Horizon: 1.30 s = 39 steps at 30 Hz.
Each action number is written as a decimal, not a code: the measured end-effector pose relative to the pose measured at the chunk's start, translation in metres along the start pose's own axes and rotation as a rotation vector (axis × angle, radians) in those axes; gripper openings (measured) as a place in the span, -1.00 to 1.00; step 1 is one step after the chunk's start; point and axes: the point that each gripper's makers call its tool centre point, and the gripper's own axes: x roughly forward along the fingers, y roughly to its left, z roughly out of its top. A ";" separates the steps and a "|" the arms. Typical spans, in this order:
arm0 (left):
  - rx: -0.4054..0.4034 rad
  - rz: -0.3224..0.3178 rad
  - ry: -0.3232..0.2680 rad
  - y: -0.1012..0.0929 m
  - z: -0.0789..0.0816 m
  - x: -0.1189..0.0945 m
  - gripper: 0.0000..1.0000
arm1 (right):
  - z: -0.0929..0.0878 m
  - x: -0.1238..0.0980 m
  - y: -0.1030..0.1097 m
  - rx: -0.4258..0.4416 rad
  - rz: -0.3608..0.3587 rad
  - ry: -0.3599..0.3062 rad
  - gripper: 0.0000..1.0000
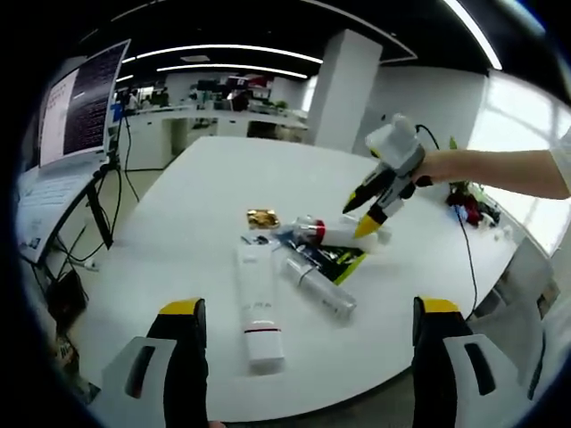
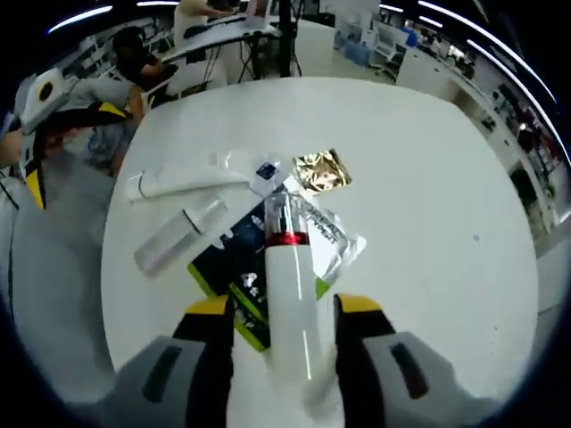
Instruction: Arrange the skincare products in the storage area until every visible bottle or jar stands upright without overlapping.
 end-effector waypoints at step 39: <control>-0.010 0.001 0.001 0.001 0.000 -0.001 0.86 | -0.006 0.032 0.002 -0.103 -0.004 0.091 -0.42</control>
